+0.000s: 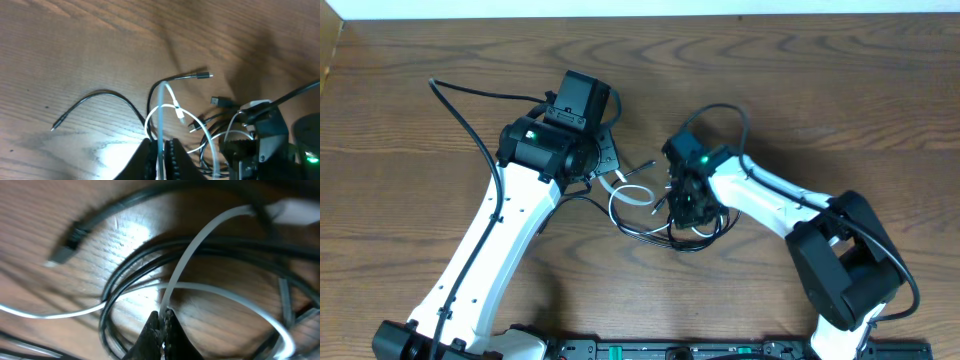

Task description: Untangle cables

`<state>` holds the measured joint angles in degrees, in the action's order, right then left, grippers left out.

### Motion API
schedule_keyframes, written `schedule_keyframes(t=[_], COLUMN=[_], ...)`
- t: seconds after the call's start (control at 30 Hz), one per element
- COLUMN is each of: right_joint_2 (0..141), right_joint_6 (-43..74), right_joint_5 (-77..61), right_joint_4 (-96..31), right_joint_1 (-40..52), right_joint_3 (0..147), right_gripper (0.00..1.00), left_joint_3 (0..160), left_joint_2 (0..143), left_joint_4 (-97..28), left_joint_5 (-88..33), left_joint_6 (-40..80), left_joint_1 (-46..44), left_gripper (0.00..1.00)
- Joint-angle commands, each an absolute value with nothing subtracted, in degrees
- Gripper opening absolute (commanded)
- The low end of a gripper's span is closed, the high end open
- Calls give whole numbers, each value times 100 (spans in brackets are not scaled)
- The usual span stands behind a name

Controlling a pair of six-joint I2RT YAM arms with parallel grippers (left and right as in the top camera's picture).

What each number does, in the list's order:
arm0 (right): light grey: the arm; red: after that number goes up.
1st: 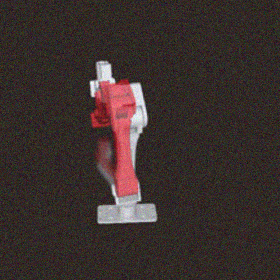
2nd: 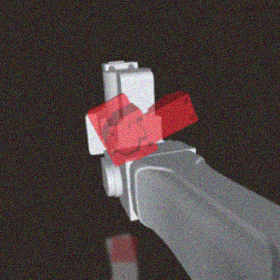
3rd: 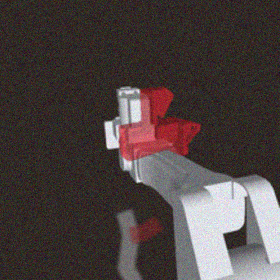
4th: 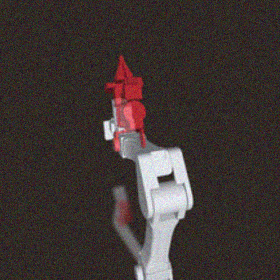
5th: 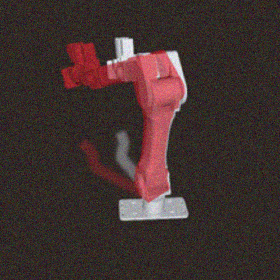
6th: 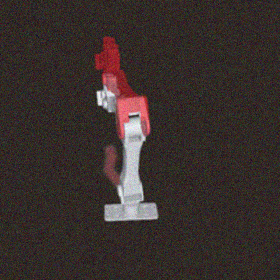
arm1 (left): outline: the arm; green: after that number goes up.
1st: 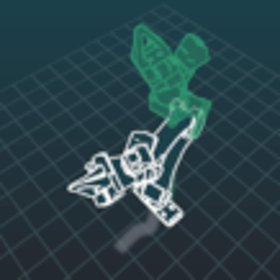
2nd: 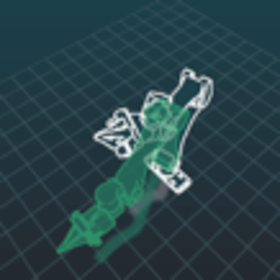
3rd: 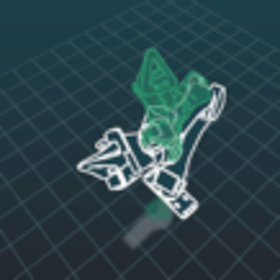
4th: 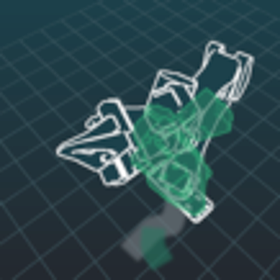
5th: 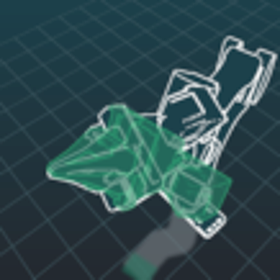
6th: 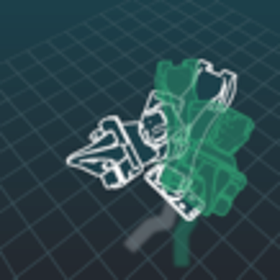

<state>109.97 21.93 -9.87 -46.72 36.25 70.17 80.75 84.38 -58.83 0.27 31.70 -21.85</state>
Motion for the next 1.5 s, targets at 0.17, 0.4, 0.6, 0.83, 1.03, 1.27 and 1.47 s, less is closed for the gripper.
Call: schedule_keyframes(t=[0.17, 0.4, 0.6, 0.83, 1.03, 1.27, 1.47], right_joint_2=[9909, 9006, 8667, 8770, 8777, 8777, 8777], right_joint_6=[1743, 1494, 1494, 1494, 1496, 1492, 1494], right_joint_5=[-2067, -2891, -2093, -1555, -1341, -1286, -1063], right_joint_4=[-5116, -5634, -6086, -6401, -6405, -6482, -6573], right_joint_1=[2727, 1726, 1153, 637, 314, 141, 143], right_joint_3=[8364, 8820, 8825, 8816, 8816, 8801, 8801], right_gripper=[1, 1, 1, 15, 28, 33, 35], left_joint_3=[8108, 8108, 8062, 7999, 7999, 7999, 7999], left_joint_2=[8471, 8473, 8613, 9218, 10044, 10807, 11292], left_joint_4=[-5795, -5677, -5422, -5345, -5076, -4716, -4674], left_joint_5=[43, -410, -1459, -1608, -1605, -1590, -1256], left_joint_6=[3183, 3166, 2891, 2777, 3376, 3896, 4388], left_joint_1=[-2156, -2156, -2211, -2816, -3426, -3848, -4119], left_gripper=[26, 33, 37, 38, 36, 34, 34])
